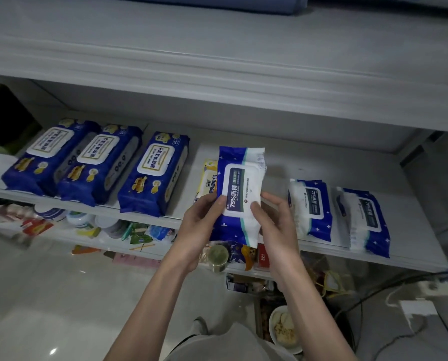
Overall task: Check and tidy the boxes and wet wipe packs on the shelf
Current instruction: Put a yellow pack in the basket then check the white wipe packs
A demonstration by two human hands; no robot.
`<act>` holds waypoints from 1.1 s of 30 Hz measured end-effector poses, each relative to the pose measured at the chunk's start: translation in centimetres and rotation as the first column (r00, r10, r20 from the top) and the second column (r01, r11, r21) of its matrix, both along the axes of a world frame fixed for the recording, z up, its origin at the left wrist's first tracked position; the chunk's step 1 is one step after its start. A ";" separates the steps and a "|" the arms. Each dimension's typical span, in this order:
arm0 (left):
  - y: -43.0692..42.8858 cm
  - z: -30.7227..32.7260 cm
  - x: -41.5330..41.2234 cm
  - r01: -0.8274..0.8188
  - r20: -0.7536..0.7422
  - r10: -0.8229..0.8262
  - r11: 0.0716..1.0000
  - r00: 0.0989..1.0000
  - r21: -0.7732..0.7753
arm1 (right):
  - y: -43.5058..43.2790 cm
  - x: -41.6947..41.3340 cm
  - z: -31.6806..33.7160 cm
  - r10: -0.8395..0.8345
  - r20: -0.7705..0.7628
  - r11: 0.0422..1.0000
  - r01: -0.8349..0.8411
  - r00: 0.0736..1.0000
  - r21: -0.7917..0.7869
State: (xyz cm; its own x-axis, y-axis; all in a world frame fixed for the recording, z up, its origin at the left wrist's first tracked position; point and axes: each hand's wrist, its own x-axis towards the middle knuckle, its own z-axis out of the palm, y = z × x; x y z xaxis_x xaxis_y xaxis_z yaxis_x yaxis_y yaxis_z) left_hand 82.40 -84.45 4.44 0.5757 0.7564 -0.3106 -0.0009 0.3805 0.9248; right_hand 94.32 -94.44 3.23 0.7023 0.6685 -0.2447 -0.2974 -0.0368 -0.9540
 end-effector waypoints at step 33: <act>2.0 0.5 -1.2 0.118 0.163 -0.108 0.992 0.981 -0.054 | -0.4 0.0 -0.6 0.025 0.045 0.985 -0.033 0.999 0.171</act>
State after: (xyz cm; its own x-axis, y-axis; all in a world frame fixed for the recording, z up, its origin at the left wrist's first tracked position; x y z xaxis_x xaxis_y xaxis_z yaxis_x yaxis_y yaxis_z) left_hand 81.16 -82.44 4.96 0.7024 0.6652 -0.2531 -0.0998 0.4441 0.8904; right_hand 94.32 -94.84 2.59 0.6892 0.7183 -0.0949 -0.2574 0.1204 -0.9588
